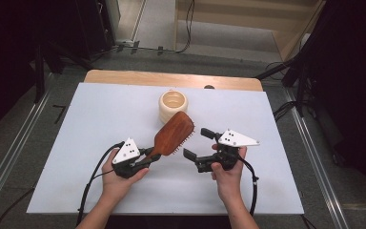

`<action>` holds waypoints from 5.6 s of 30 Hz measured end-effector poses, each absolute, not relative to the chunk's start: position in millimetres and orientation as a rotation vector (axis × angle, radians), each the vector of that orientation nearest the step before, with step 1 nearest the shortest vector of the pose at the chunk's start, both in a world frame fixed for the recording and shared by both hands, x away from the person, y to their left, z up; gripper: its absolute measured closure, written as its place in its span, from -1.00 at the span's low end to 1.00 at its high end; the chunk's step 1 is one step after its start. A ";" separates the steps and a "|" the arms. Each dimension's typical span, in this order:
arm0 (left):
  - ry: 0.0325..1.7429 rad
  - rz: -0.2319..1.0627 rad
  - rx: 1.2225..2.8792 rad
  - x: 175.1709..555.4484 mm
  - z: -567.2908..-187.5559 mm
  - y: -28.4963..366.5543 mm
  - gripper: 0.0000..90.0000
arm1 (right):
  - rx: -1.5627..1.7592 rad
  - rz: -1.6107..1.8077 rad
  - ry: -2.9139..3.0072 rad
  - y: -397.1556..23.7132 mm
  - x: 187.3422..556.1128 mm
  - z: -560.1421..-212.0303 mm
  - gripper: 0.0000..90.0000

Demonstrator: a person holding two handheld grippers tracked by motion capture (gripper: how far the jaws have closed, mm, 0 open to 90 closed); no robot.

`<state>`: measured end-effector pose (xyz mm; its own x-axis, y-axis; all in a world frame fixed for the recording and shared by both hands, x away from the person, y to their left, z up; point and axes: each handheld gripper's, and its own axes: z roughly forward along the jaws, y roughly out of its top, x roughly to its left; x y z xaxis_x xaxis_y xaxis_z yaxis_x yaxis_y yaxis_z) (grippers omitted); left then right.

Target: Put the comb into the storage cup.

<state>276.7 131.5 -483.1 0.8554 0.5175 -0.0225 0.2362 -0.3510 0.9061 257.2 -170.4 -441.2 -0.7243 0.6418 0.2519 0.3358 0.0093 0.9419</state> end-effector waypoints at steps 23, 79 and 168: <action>0.550 0.343 1.903 265.8 -488.5 114.4 0.60 | 1.252 1.885 1.978 -155.3 256.7 -447.4 -1.00; 0.652 0.282 1.776 263.7 -484.1 155.8 -1.00 | 1.238 1.923 1.950 -154.1 248.4 -445.1 0.24; 0.894 0.499 1.693 249.4 -492.3 281.6 -1.00 | 1.149 1.885 1.780 -183.8 308.0 -364.9 0.23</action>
